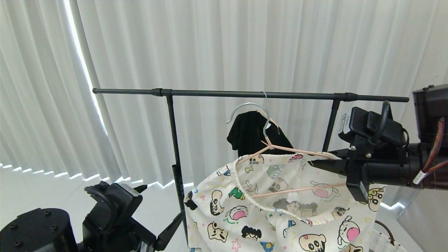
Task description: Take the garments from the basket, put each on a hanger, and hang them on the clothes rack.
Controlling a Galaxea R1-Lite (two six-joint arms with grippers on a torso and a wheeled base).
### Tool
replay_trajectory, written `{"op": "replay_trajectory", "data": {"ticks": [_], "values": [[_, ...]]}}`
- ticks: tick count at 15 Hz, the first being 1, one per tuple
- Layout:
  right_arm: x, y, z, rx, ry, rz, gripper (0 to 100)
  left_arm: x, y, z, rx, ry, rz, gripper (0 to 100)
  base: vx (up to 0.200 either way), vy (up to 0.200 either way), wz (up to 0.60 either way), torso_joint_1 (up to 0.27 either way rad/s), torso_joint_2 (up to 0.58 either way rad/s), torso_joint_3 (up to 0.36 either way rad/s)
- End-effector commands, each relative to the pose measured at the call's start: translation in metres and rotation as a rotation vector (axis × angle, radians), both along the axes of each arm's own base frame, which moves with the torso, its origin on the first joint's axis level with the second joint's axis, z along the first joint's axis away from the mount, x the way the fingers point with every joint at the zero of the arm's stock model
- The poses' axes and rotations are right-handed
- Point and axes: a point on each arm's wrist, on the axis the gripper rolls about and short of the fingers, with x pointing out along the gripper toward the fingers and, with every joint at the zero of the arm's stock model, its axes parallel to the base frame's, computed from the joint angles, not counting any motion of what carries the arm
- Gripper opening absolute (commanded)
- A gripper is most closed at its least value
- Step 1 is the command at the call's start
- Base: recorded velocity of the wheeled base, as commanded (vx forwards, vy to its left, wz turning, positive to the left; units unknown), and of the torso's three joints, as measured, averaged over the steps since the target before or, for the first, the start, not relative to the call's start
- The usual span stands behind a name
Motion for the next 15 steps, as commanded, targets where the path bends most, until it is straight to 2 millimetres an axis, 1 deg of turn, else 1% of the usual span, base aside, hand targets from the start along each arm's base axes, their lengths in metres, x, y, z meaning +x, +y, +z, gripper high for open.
{"op": "replay_trajectory", "data": {"ticks": [1, 6, 7, 9, 15], "values": [[-0.005, -0.005, 0.003, 0.023, -0.011, 0.019, 0, 0.002, 0.002, -0.009, 0.007, 0.055, 0.023, 100, 0.000, 0.000, 0.00, 0.000, 0.00, 0.000], [-0.009, -0.006, 0.012, 0.081, -0.064, 0.059, 0, 0.007, -0.002, -0.021, 0.021, 0.123, -0.036, 100, 0.000, 0.000, 0.00, 0.000, 0.00, 0.000], [-0.010, -0.007, 0.013, 0.084, -0.068, 0.060, 0, 0.008, -0.003, -0.021, 0.021, 0.123, -0.036, 0, 0.000, 0.000, 0.00, 0.000, 0.00, 0.000], [-0.013, -0.009, 0.016, 0.094, -0.077, 0.069, 0, 0.012, -0.005, -0.019, -0.005, 0.127, -0.025, 0, 0.000, 0.000, 0.00, 0.000, 0.00, 0.000], [-0.015, -0.010, 0.018, 0.101, -0.085, 0.074, 0, 0.016, 0.001, -0.019, -0.008, 0.127, 0.016, 0, 0.000, 0.000, 0.00, 0.000, 0.00, 0.000]]}}
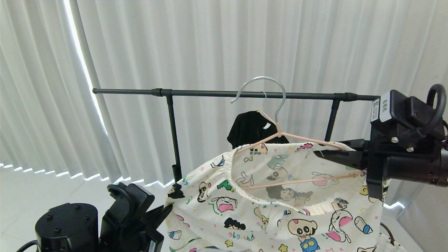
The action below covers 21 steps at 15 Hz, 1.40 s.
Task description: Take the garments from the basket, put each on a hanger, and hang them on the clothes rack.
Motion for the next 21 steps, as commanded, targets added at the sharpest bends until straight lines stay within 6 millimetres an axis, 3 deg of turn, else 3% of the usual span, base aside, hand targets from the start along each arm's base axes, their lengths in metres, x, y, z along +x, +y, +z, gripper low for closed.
{"op": "replay_trajectory", "data": {"ticks": [1, 4, 9, 10, 17, 21], "values": [[0.000, -0.001, 0.000, 0.001, 0.002, -0.007, 0, 0.007, 0.010, -0.004, 0.013, 0.021, 0.067, 0, 0.000, 0.000, 0.00, 0.000, 0.00, 0.000], [-0.004, -0.005, -0.002, 0.021, 0.033, -0.024, 0, 0.014, 0.024, -0.008, 0.027, 0.037, 0.152, 0, 0.000, 0.000, 0.00, 0.000, 0.00, 0.000], [-0.003, -0.005, 0.000, 0.082, 0.070, -0.066, 0, 0.014, 0.015, -0.001, 0.017, -0.034, 0.122, 0, 0.000, 0.000, 0.00, 0.000, 0.00, 0.000], [-0.003, -0.005, 0.000, 0.088, 0.073, -0.082, 0, 0.015, 0.014, 0.000, 0.025, -0.054, 0.139, 100, 0.000, 0.000, 0.00, 0.000, 0.00, 0.000], [-0.001, -0.009, 0.002, 0.107, 0.081, -0.128, 0, 0.019, 0.006, 0.010, 0.010, -0.132, 0.181, 100, 0.000, 0.000, 0.00, 0.000, 0.00, 0.000], [0.005, -0.023, 0.004, 0.114, 0.071, -0.199, 0, 0.019, 0.002, 0.019, -0.048, -0.206, 0.173, 100, 0.000, 0.000, 0.00, 0.000, 0.00, 0.000]]}}
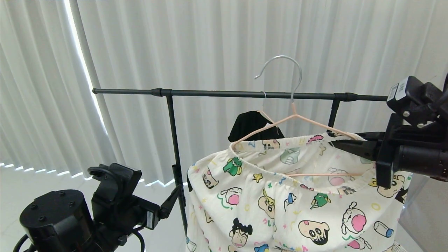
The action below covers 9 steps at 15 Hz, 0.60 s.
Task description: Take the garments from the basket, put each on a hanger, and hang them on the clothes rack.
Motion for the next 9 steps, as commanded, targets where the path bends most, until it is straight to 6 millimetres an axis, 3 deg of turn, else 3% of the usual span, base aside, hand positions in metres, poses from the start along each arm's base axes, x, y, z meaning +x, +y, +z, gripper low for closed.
{"op": "replay_trajectory", "data": {"ticks": [1, 9], "values": [[0.004, -0.008, -0.001, -0.003, 0.003, -0.046, 0, 0.000, -0.001, 0.002, -0.012, -0.019, -0.004, 100, 0.000, 0.000, 0.00, 0.000, 0.00, 0.000], [-0.013, -0.040, -0.033, -0.008, 0.108, -0.442, 0, -0.008, 0.005, -0.003, 0.027, -0.008, 0.084, 100, 0.000, 0.000, 0.00, 0.000, 0.00, 0.000]]}}
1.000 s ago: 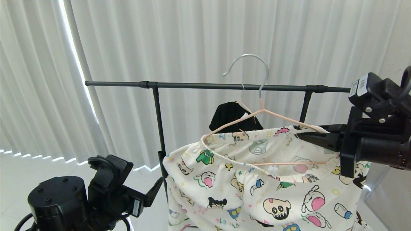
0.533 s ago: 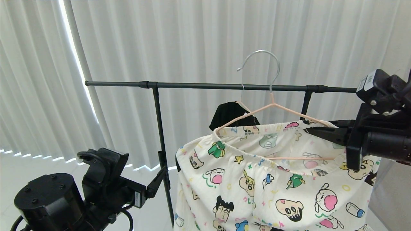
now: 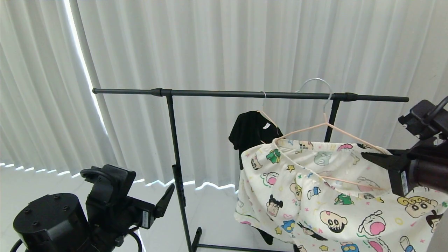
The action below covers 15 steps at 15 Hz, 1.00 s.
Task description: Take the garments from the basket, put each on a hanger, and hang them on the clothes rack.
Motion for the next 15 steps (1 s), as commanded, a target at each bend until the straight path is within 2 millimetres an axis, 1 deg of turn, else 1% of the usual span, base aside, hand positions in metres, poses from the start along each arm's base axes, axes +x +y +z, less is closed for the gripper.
{"op": "replay_trajectory", "data": {"ticks": [1, 3, 6, 7, 8, 9, 12, 13, 15], "values": [[-0.008, -0.008, -0.007, 0.011, 0.015, -0.072, 0, -0.006, 0.003, -0.001, 0.010, 0.004, 0.030, 100, 0.000, 0.000, 0.00, 0.000, 0.00, 0.000], [-0.011, -0.017, -0.018, 0.001, 0.050, -0.181, 0, -0.005, 0.005, -0.003, 0.029, 0.007, 0.117, 100, 0.000, 0.000, 0.00, 0.000, 0.00, 0.000], [-0.021, -0.035, -0.041, -0.083, 0.130, -0.349, 0, -0.001, 0.007, -0.013, 0.082, 0.036, 0.280, 100, 0.000, 0.000, 0.00, 0.000, 0.00, 0.000], [-0.021, -0.043, -0.046, -0.102, 0.146, -0.425, 0, 0.001, 0.007, -0.017, 0.098, 0.048, 0.325, 100, 0.000, 0.000, 0.00, 0.000, 0.00, 0.000], [-0.021, -0.047, -0.047, -0.106, 0.153, -0.463, 0, 0.001, 0.007, -0.017, 0.102, 0.048, 0.340, 100, 0.000, 0.000, 0.00, 0.000, 0.00, 0.000], [-0.019, -0.057, -0.050, -0.114, 0.163, -0.540, 0, 0.001, 0.007, -0.017, 0.101, 0.047, 0.343, 100, 0.000, 0.000, 0.00, 0.000, 0.00, 0.000], [-0.010, -0.074, -0.051, -0.111, 0.175, -0.686, 0, 0.001, 0.008, -0.018, 0.106, 0.050, 0.344, 100, 0.000, 0.000, 0.00, 0.000, 0.00, 0.000], [-0.003, -0.075, -0.048, -0.070, 0.156, -0.706, 0, 0.002, 0.008, -0.019, 0.111, 0.053, 0.350, 100, 0.000, 0.000, 0.00, 0.000, 0.00, 0.000], [0.014, -0.072, -0.036, -0.002, 0.096, -0.717, 0, 0.003, 0.008, -0.023, 0.142, 0.064, 0.417, 100, 0.000, 0.000, 0.00, 0.000, 0.00, 0.000]]}}
